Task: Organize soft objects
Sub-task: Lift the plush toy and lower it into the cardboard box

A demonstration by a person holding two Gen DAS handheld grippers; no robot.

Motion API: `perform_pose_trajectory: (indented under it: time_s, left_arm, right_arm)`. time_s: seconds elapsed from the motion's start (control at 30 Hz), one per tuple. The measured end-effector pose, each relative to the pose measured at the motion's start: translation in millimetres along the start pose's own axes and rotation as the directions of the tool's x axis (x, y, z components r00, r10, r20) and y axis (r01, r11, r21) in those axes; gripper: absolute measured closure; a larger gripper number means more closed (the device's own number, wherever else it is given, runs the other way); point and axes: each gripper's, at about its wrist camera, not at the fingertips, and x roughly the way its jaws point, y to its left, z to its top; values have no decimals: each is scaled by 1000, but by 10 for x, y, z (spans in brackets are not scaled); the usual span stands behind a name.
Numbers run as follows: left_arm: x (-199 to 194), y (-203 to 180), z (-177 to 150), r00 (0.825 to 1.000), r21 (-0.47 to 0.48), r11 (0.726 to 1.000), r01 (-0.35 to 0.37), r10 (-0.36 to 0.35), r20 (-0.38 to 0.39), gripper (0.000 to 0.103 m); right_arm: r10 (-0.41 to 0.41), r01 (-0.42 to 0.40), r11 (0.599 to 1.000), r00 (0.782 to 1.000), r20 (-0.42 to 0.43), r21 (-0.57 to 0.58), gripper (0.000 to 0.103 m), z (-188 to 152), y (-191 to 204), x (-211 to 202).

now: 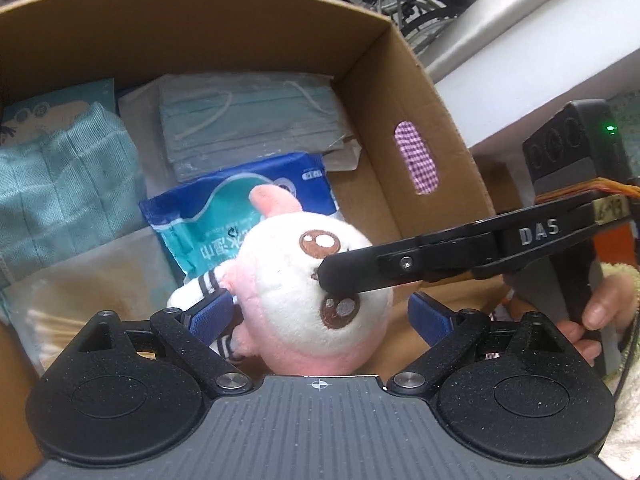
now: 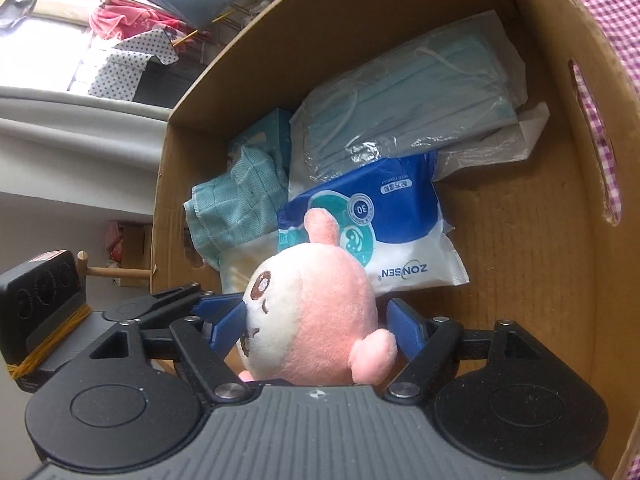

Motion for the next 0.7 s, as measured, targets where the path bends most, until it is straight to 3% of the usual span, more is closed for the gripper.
perform_pose_trajectory:
  time_s: [0.1,0.23,0.4,0.5,0.7]
  left_arm:
    - [-91,-21,-25,1000,14,1000,-4,4,27,8]
    - [-314,-44,-108,996,28,999,-19,16,92,8]
    - [-732,-76,-284,978,45,999,-16,6,210,7]
    - [-981,-65,-410,954,49,999,-23,8,301,7]
    - [-1318,101,-724,903,4,1000,-23,19,429,6]
  right_arm:
    - [-9,9,1000,1000,11,15,23,33,22,-73]
    - [-24,25,1000,995,92,-17,24,44,112,-320]
    - [-45,71,986,985,165,-152,52,24,454,-486]
    - [-42,64,970,994,101,-234,67,-10,664,-391]
    - [-190,174,940,981,-27,-293,71,-45,714,-84]
